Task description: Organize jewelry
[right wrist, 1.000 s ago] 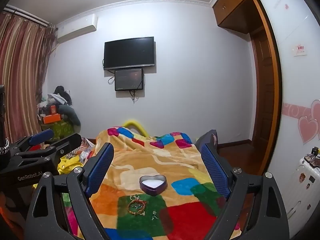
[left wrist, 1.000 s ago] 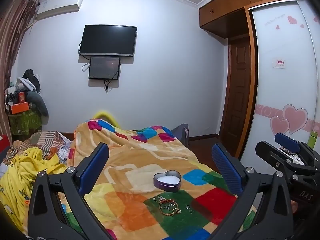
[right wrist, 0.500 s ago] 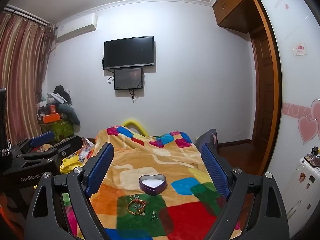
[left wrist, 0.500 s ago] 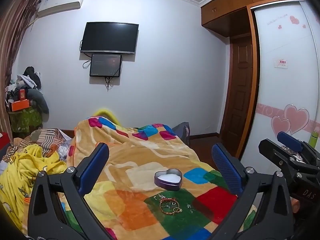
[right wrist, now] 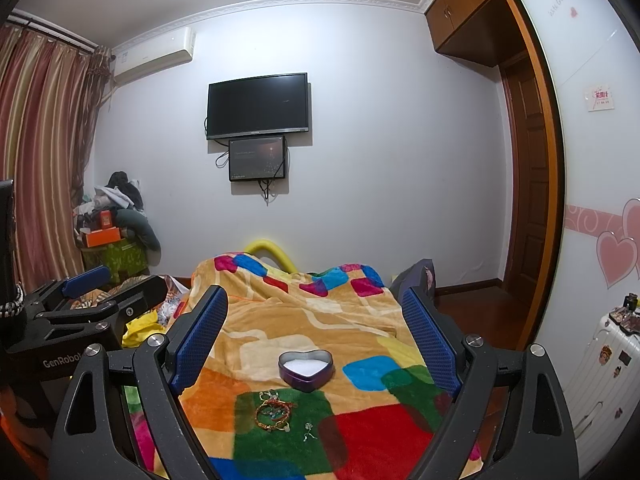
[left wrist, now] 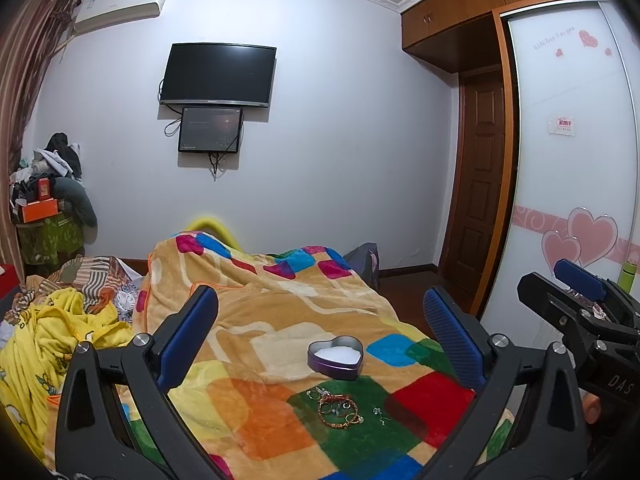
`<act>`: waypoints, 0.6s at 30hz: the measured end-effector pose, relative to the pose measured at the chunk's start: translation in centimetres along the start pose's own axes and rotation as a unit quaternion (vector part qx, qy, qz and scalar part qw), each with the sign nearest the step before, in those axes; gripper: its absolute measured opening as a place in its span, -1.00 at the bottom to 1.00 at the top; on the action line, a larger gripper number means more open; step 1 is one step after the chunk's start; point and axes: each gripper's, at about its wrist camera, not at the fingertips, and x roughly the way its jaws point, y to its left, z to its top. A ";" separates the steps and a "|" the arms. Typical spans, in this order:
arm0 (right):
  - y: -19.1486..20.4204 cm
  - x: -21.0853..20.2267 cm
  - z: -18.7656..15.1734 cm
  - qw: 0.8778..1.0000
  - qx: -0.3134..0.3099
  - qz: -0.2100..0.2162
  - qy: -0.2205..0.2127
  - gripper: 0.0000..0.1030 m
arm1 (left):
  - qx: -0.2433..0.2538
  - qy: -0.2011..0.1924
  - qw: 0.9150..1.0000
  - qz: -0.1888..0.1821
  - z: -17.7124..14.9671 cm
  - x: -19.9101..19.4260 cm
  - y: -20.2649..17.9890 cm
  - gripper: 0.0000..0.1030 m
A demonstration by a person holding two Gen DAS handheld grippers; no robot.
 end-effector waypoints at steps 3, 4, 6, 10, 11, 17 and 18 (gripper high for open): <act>0.1 0.1 -0.2 1.000 0.000 0.000 0.000 0.69 | 0.001 0.000 1.000 0.000 0.1 0.0 0.0 1.00; 0.1 0.1 -0.2 1.000 0.000 0.000 0.000 0.69 | 0.001 -0.001 1.000 0.000 0.1 0.0 0.0 1.00; 0.3 0.2 -0.2 1.000 0.000 0.000 0.000 0.69 | 0.003 0.000 1.000 0.000 0.1 0.0 -0.2 1.00; 0.0 0.1 -0.1 1.000 0.000 0.000 -0.001 0.69 | 0.004 -0.001 1.000 -0.001 0.1 -0.1 -0.5 1.00; 0.0 0.1 -0.1 1.000 0.001 0.000 -0.001 0.69 | 0.004 -0.001 1.000 0.000 0.1 -0.1 -0.5 1.00; 0.1 0.1 -0.1 1.000 0.001 0.000 -0.001 0.69 | 0.005 -0.001 1.000 -0.001 0.1 -0.1 -0.6 1.00; 0.1 0.1 -0.1 1.000 0.001 0.000 -0.001 0.69 | 0.005 -0.001 1.000 -0.001 0.1 -0.1 -0.6 1.00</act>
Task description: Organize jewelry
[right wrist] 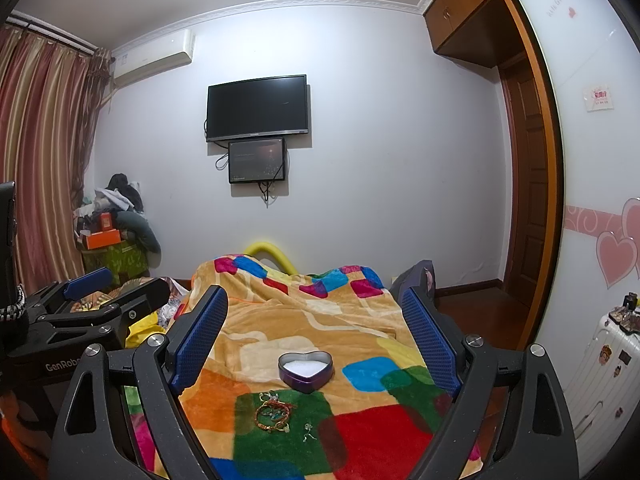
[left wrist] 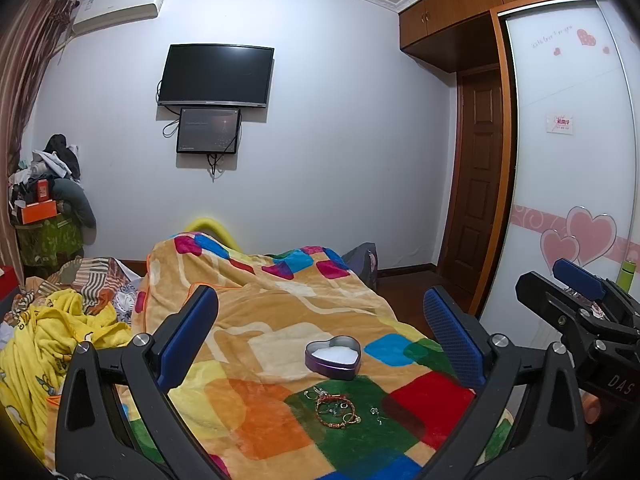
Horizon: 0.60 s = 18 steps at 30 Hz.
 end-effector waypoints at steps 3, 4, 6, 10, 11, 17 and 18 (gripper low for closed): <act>-0.1 0.1 -0.1 1.000 -0.001 0.000 0.000 0.69 | 0.000 0.000 1.000 0.000 0.1 0.0 0.0 1.00; -0.1 0.0 0.0 1.000 0.000 0.000 0.000 0.69 | 0.000 0.001 1.000 0.000 0.1 0.0 -0.1 1.00; -0.1 0.1 -0.1 1.000 0.000 0.000 -0.001 0.69 | -0.001 0.001 1.000 -0.001 0.1 0.0 -0.1 1.00; -0.1 0.0 -0.1 1.000 0.000 0.001 0.000 0.69 | -0.002 0.001 1.000 -0.001 0.2 0.1 -0.2 1.00; -0.1 0.0 -0.1 1.000 0.000 0.001 0.000 0.69 | -0.002 0.001 1.000 -0.001 0.2 0.1 -0.2 1.00; -0.2 0.0 0.1 1.000 0.000 0.002 -0.001 0.69 | -0.002 0.001 1.000 0.000 0.3 0.0 -0.3 1.00; -0.2 -0.1 0.1 1.000 0.000 0.002 0.000 0.69 | -0.002 0.000 1.000 0.001 0.3 0.0 -0.2 1.00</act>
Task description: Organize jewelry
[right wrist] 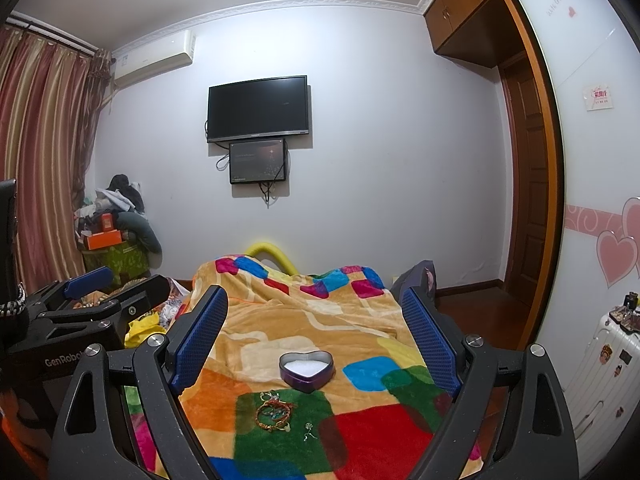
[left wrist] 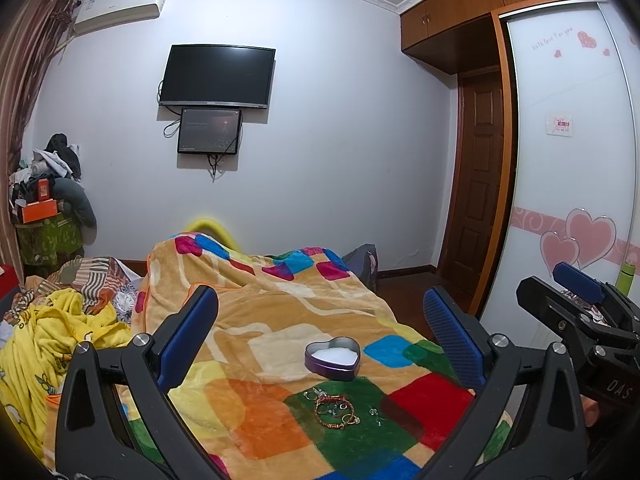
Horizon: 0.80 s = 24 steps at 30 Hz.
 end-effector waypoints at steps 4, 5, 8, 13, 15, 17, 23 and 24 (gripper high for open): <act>0.2 0.0 0.0 1.000 0.000 0.001 0.000 0.69 | 0.000 0.000 1.000 0.001 0.2 0.0 -0.1 1.00; 0.2 -0.2 0.1 1.000 0.000 0.002 0.000 0.69 | 0.000 0.000 1.000 0.001 0.1 0.0 0.0 1.00; 0.2 -0.5 0.3 1.000 0.000 0.003 0.003 0.69 | 0.000 0.001 1.000 0.001 0.1 0.0 0.0 1.00; -0.2 0.2 0.1 1.000 0.002 0.002 0.017 0.69 | -0.002 0.006 1.000 0.002 0.0 0.5 0.1 1.00; -0.5 0.7 0.0 1.000 0.005 0.001 0.029 0.69 | -0.002 0.009 1.000 0.003 -0.2 0.8 0.3 1.00; -0.8 1.1 -0.2 0.999 0.009 0.002 0.042 0.69 | -0.001 0.014 1.000 0.007 -0.5 1.3 0.5 1.00; -2.1 3.4 -1.9 0.995 0.021 -0.002 0.096 0.68 | -0.002 0.053 0.998 0.024 -2.1 4.0 1.4 0.96; -2.3 3.8 -2.3 0.994 0.025 -0.002 0.106 0.68 | 0.000 0.062 0.998 0.027 -2.4 4.5 1.6 0.94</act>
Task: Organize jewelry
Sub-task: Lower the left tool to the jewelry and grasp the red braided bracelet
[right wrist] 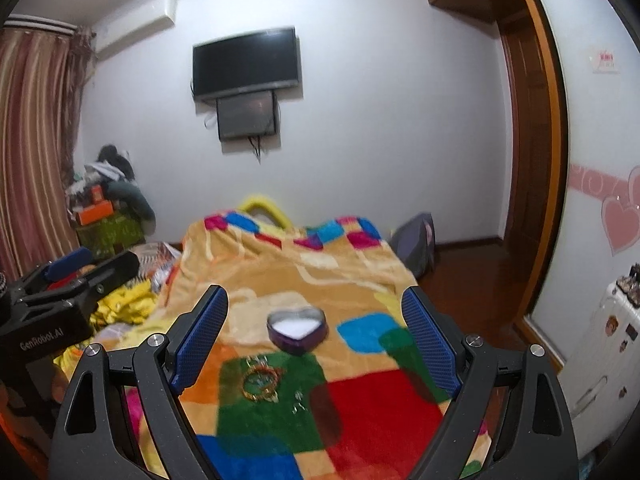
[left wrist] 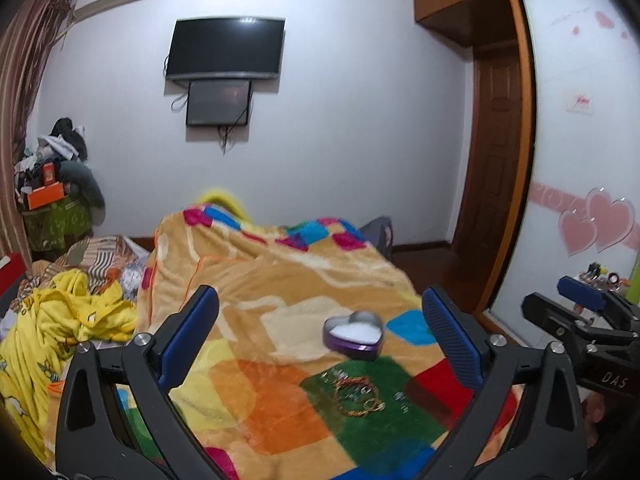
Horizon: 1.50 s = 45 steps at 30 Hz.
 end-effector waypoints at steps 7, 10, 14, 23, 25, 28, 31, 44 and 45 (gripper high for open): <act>-1.3 3.4 -2.3 0.997 0.005 0.007 0.078 0.24 | 0.001 0.088 0.996 0.018 -2.7 4.9 1.3 0.55; -1.5 4.8 -3.5 0.994 0.002 0.012 0.111 0.09 | -0.005 0.137 0.991 0.004 -4.3 7.1 2.0 0.35; -1.9 6.7 -5.3 0.987 0.001 0.022 0.158 -0.13 | -0.003 0.180 0.984 -0.008 -6.3 9.1 2.2 0.02; -1.8 8.8 -7.1 0.978 -0.010 0.045 0.202 -0.28 | 0.001 0.265 0.962 -0.068 -9.3 13.3 0.8 -0.15; -1.5 9.5 -7.3 0.976 -0.012 0.049 0.210 -0.32 | 0.008 0.280 0.957 -0.074 -9.7 14.0 0.4 -0.25; -1.5 10.3 -7.7 0.974 -0.013 0.057 0.221 -0.38 | 0.013 0.298 0.951 -0.084 -10.5 14.9 -0.1 -0.38; -1.4 11.0 -8.1 0.970 -0.014 0.068 0.235 -0.47 | 0.015 0.313 0.945 -0.093 -11.0 15.6 -0.3 -0.52; -0.6 13.1 -9.6 0.960 -0.025 0.090 0.263 -0.57 | -0.021 0.343 0.934 -0.103 -12.2 17.5 0.4 -0.95; -0.5 13.2 -9.6 0.960 -0.024 0.090 0.264 -0.63 | -0.018 0.342 0.934 -0.101 -12.2 17.4 0.3 -0.95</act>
